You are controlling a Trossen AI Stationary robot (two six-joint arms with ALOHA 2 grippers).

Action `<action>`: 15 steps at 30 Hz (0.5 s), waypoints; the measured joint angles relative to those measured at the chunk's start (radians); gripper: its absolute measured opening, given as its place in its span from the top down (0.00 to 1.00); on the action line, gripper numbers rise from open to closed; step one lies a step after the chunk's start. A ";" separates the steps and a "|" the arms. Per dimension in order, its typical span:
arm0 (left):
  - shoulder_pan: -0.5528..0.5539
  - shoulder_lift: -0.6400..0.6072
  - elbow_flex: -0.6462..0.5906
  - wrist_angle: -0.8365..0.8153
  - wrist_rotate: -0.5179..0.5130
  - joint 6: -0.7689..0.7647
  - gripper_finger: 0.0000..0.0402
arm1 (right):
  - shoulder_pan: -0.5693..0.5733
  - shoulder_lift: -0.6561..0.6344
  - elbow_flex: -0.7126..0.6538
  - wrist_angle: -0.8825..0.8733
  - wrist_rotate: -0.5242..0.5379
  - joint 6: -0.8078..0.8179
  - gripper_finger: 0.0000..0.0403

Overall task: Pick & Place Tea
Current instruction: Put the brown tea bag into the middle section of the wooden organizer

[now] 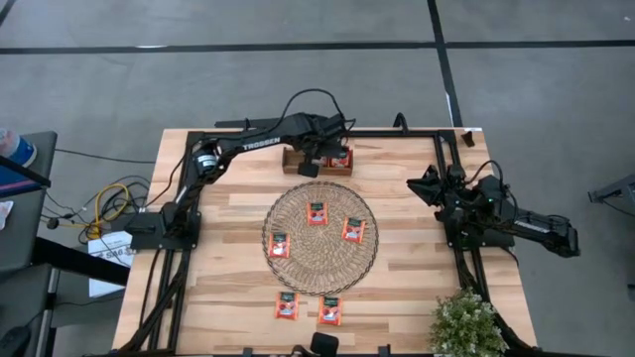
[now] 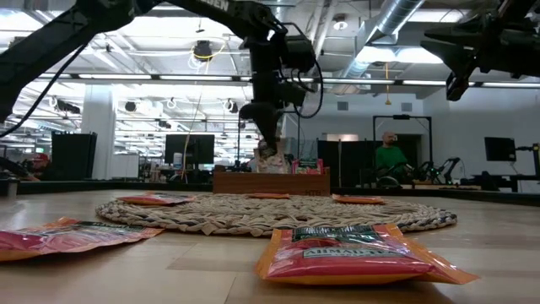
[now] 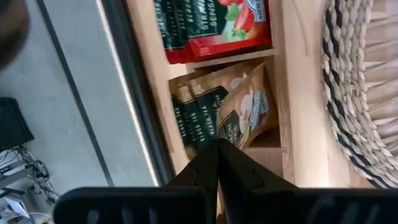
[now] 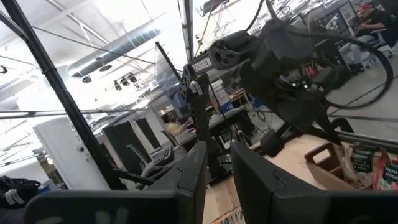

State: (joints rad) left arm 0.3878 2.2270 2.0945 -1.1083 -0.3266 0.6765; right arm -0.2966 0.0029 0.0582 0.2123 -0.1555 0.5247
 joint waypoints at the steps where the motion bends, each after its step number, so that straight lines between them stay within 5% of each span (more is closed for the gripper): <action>1: 0.000 0.008 0.000 -0.005 0.000 0.001 1.00 | 0.000 0.000 0.000 0.000 0.000 0.000 0.83; 15: -0.001 0.066 0.000 0.019 -0.008 0.017 1.00 | 0.002 0.000 0.000 -0.002 -0.001 0.001 0.83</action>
State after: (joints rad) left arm 0.3870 2.2925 2.0941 -1.0897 -0.3346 0.6940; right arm -0.2947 0.0029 0.0582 0.2100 -0.1566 0.5259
